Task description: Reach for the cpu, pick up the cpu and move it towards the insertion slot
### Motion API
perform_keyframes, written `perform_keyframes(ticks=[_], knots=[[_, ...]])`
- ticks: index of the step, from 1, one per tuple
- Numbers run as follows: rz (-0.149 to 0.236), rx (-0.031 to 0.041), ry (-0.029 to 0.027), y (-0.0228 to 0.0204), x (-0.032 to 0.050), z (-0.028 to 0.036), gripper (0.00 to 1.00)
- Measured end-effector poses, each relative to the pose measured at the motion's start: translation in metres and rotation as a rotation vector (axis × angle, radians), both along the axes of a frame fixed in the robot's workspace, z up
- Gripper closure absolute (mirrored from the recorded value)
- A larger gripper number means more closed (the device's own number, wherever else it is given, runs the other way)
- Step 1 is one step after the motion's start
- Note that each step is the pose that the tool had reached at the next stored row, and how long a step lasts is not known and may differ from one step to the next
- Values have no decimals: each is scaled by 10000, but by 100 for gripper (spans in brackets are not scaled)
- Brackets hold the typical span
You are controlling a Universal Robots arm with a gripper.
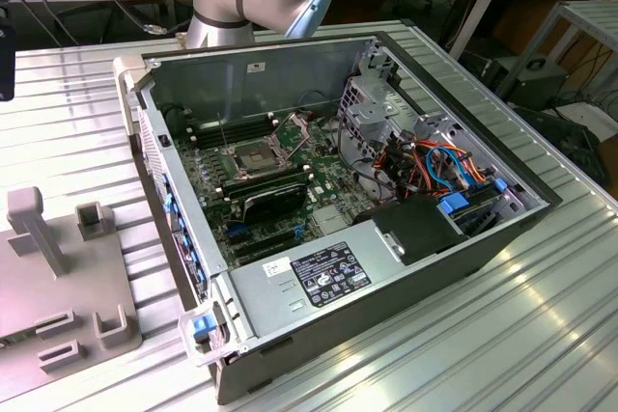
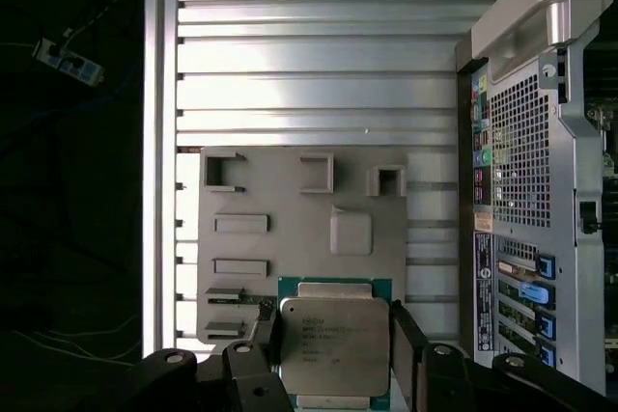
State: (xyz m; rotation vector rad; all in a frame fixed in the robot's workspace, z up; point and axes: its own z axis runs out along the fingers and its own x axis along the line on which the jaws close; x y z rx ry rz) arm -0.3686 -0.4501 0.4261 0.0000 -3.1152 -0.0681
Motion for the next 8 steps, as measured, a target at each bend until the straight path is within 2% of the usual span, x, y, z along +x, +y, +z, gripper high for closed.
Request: perform_keyframes(ticks=[8], knots=[[1,-1,0,0,100,0,45]])
